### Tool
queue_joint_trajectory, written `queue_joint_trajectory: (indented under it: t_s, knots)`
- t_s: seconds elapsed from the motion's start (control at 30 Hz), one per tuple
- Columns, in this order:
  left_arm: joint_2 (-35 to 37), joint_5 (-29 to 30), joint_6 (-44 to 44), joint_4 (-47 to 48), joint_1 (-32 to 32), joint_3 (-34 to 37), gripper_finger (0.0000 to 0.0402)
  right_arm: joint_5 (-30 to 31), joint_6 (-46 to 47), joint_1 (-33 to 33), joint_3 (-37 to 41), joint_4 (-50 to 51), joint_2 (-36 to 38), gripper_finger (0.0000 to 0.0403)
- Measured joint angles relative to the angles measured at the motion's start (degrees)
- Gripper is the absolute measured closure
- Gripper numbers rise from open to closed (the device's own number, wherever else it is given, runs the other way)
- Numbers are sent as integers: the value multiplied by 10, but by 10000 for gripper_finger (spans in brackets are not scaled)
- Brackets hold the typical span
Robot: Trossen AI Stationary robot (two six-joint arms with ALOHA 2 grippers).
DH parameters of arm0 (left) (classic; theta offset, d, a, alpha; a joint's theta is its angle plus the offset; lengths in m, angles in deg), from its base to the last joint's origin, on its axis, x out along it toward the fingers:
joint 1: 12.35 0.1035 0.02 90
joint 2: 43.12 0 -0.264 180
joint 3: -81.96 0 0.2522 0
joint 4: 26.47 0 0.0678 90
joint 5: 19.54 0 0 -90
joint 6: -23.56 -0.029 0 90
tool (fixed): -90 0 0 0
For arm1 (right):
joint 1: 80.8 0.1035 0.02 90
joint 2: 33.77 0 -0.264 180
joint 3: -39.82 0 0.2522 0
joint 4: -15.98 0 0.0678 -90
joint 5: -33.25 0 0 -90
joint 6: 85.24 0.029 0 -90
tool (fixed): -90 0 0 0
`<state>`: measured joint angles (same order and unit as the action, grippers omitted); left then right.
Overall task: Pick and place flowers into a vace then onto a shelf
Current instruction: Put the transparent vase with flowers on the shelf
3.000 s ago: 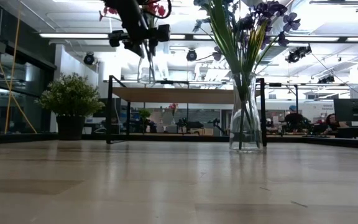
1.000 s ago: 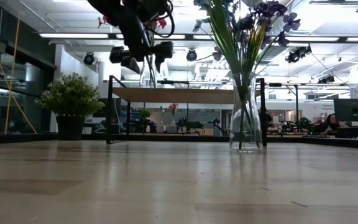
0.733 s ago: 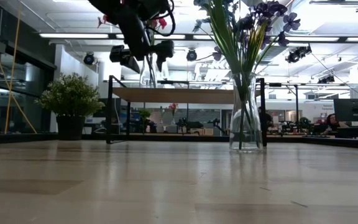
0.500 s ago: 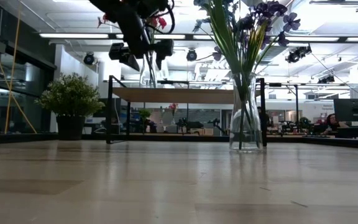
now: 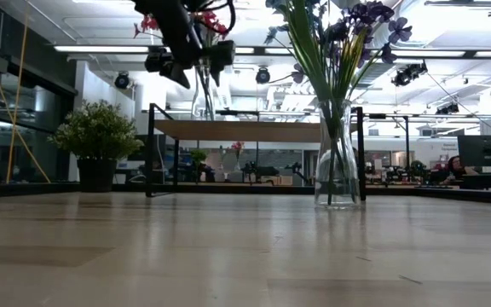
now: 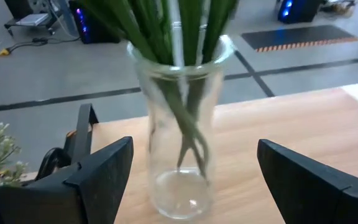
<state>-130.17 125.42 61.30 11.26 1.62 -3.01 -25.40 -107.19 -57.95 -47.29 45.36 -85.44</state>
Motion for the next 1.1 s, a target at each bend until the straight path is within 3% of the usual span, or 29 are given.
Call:
queue_joint_trajectory:
  t_s: [0.4,0.83,1.1]
  knots:
    - [4,16,2,54,-63,0,25,0,3,0,0,0,0,336]
    - [74,41,15,183,-174,0,25,9,10,0,0,20,0,336]
    - [109,37,15,212,-255,0,25,38,67,1,0,86,6,336]
